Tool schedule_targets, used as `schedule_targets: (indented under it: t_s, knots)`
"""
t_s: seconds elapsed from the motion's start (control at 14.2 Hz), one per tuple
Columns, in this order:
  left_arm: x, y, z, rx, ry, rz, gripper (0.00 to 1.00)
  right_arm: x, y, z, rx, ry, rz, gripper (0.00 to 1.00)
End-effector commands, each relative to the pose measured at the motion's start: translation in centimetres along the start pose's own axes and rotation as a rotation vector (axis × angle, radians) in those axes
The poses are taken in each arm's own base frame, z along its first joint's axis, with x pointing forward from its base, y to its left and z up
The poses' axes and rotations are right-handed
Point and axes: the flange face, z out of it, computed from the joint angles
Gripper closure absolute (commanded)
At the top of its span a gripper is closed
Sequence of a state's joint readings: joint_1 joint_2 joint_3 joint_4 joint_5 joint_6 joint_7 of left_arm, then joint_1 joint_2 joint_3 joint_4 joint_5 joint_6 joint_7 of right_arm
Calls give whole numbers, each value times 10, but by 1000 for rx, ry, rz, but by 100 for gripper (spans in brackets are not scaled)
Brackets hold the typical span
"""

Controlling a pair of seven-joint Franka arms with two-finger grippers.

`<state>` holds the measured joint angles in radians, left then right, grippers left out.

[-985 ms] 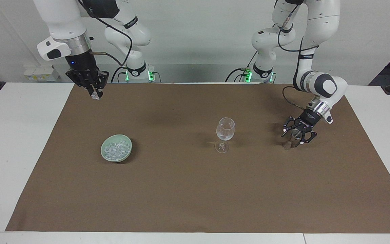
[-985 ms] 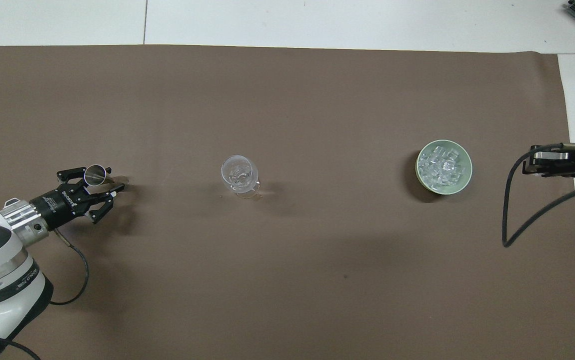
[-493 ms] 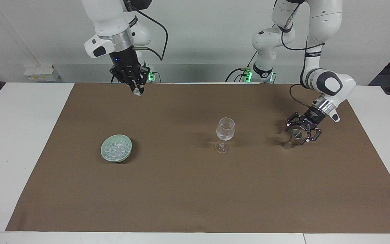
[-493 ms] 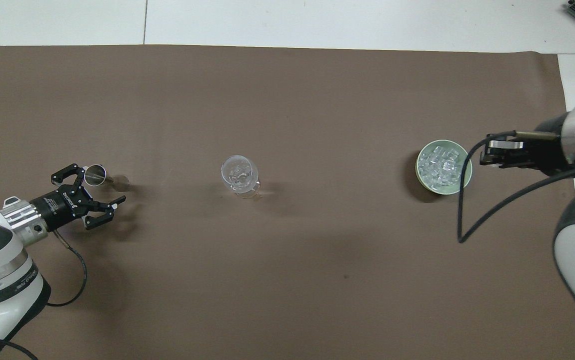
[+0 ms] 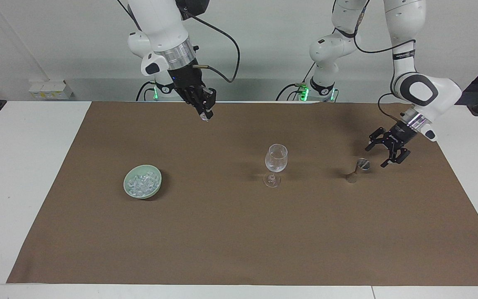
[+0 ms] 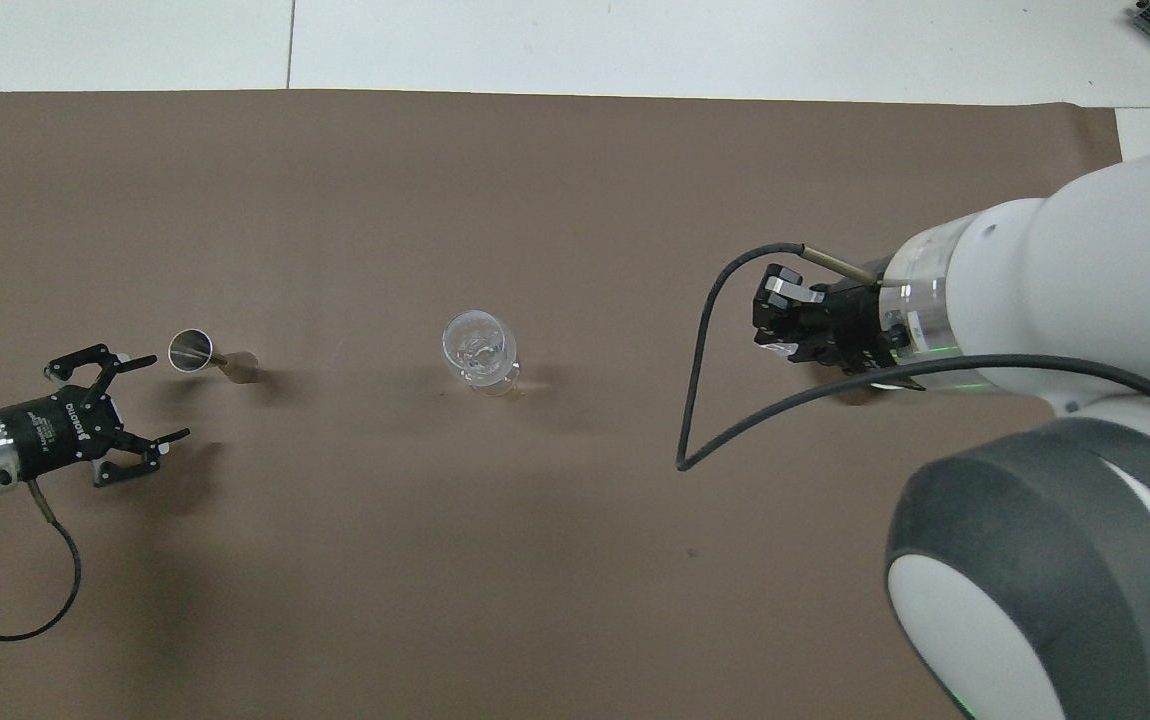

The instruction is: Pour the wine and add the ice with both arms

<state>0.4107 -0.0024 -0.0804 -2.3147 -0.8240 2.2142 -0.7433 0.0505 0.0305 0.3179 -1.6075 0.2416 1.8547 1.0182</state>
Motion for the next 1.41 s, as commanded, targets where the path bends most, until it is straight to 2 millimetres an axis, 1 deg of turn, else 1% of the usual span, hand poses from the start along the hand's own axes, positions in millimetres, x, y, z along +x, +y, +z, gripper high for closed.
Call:
schedule_targets:
  t_s: [0.0,0.07,0.14,0.28,0.35,0.42,0.49,0.56,0.63,0.7,0.84,0.91,0.99,1.06,1.13,1.2,1.27,1.34]
  knots:
    - [-11,29,-38,70,73,151,0,-16,-30,22,70,-19,119,100]
    - [-16,39,-50,94,103,203,0,-19,-38,30,90,-12,153,100]
    - [-23,50,-58,121,135,256,0,-26,-48,46,95,-14,160,100]
    - [-38,66,-74,158,207,358,0,-51,-69,84,82,24,95,100]
    - [-49,74,-82,177,222,422,0,-52,-75,99,94,32,119,100]
    - [-61,81,-88,193,222,484,0,-56,-85,103,118,28,131,100]
    - [-69,85,-98,211,218,535,0,-61,-89,109,110,33,115,100]
    - [-76,87,-105,239,225,588,0,-74,-93,122,89,43,80,100]
    - [-82,87,-113,268,239,638,0,-87,-98,142,66,42,60,100]
    - [-89,89,-118,284,245,684,0,-88,-103,148,62,55,46,100]
    - [-109,93,-124,334,261,768,0,-85,-111,153,70,63,44,100]
    - [-122,97,-126,357,272,801,0,-84,-113,158,66,62,49,100]
    - [-129,98,-127,372,278,821,0,-97,-115,169,52,61,23,100]
    - [-134,100,-131,378,280,858,0,-102,-118,177,52,69,7,100]
    - [-142,103,-134,389,270,900,0,-101,-119,182,57,70,11,100]
    - [-148,105,-140,404,262,941,0,-100,-124,179,70,70,10,100]
    - [-155,106,-143,442,270,1005,0,-98,-126,181,70,72,9,100]
    - [-166,107,-149,480,280,1087,0,-98,-127,182,70,71,8,100]
